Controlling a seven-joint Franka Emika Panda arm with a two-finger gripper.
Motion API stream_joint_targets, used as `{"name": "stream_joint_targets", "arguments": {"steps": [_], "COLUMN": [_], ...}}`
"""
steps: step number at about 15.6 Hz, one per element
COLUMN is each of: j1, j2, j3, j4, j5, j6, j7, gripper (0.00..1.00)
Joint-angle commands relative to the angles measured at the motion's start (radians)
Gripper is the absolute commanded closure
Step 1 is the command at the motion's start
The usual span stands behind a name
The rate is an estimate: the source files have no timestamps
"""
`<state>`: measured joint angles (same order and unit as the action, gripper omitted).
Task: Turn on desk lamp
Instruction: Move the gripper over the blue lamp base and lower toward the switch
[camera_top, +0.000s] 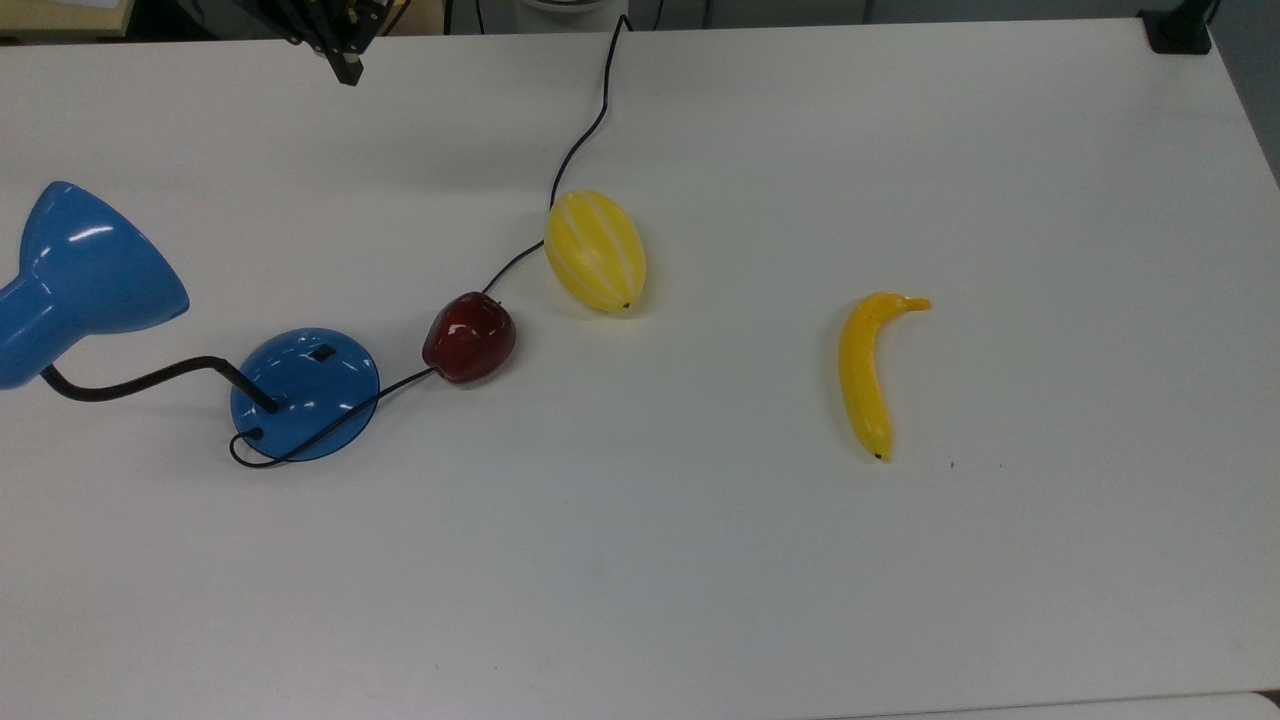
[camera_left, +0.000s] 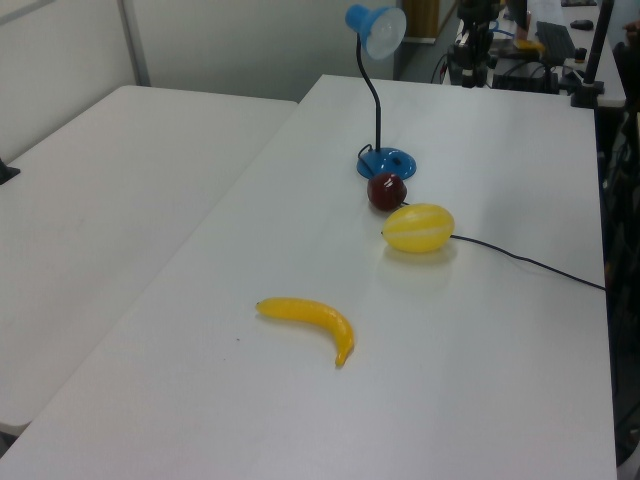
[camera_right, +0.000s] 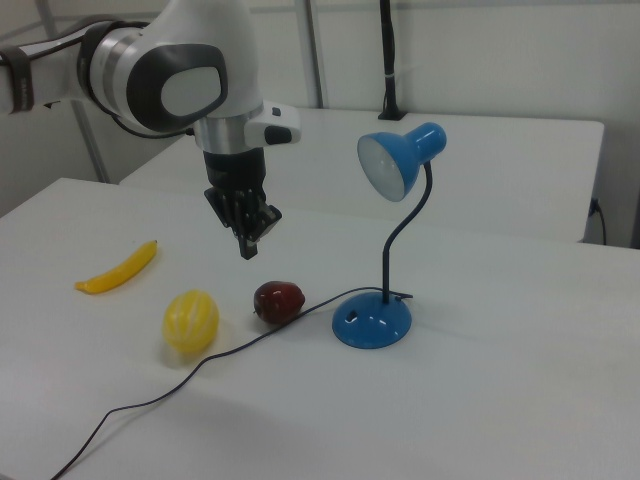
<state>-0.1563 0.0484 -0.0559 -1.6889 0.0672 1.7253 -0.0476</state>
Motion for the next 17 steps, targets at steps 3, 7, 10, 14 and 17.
{"name": "stream_joint_targets", "arguments": {"steps": [3,7,10,14,17], "j1": [0.007,-0.003,-0.006,-0.014,-0.003], "j2": [0.037,0.096,0.174,0.267,0.288], "j3": [-0.004,-0.006,-0.006,-0.006,-0.006], "j4": [0.005,-0.017,-0.017,-0.015,-0.020], "j5": [0.011,0.003,-0.035,-0.053,-0.086], "j6": [0.048,0.169,0.313,0.497,0.533], "j7": [-0.003,0.047,0.109,0.178,0.230], "gripper": [1.00,1.00,1.00,1.00,1.00]}}
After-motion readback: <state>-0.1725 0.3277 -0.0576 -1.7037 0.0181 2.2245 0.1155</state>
